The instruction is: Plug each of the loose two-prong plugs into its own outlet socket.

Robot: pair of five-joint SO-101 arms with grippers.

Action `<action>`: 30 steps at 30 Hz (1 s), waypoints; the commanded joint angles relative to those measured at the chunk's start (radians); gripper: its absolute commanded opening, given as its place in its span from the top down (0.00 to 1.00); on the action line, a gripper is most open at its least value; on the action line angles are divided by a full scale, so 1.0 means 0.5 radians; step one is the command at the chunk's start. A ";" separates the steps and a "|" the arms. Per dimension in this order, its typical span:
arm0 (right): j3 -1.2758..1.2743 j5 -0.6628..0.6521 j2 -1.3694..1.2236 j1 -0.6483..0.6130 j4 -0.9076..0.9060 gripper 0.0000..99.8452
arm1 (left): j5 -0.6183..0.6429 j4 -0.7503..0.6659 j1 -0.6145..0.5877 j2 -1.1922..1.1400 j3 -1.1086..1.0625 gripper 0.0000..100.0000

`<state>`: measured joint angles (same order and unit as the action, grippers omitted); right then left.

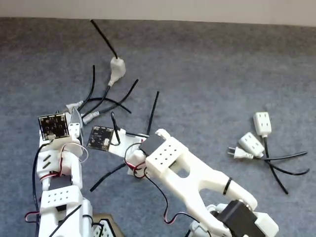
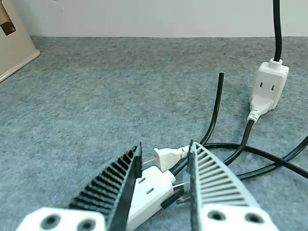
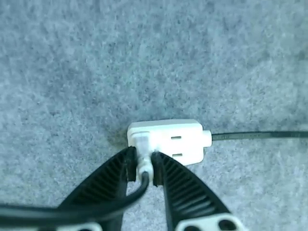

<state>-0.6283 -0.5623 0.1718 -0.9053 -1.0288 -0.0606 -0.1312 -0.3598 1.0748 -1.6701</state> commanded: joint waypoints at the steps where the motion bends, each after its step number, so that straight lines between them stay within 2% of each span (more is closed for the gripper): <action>1: 0.032 0.101 0.173 0.051 0.020 0.84 | -0.006 -0.025 -0.020 0.020 -0.032 0.84; 3: 0.032 0.107 0.256 0.051 0.017 0.80 | -0.006 -0.025 -0.020 0.020 -0.032 0.84; 6: 0.032 0.126 0.354 0.054 0.017 0.80 | -0.006 -0.025 -0.023 0.020 -0.032 0.84; 8: 0.038 0.267 0.400 0.075 0.029 0.80 | -0.006 -0.025 -0.023 0.020 -0.032 0.84; 14: 0.213 0.991 0.413 0.275 0.026 0.80 | -0.006 -0.025 -0.023 0.020 -0.032 0.84; 19: 0.222 1.602 0.413 0.324 0.026 0.80 | -0.006 -0.025 -0.054 0.020 -0.032 0.84; 25: 0.204 1.783 0.404 0.364 0.026 0.70 | -0.006 -0.025 -0.054 0.020 -0.032 0.84; 30: 0.127 1.814 0.204 0.241 0.063 0.69 | -0.006 -0.028 -0.054 0.020 -0.032 0.84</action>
<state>-0.5715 0.3276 0.3145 -0.7472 -1.0288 -0.0606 -0.1312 -0.3782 1.0748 -1.6701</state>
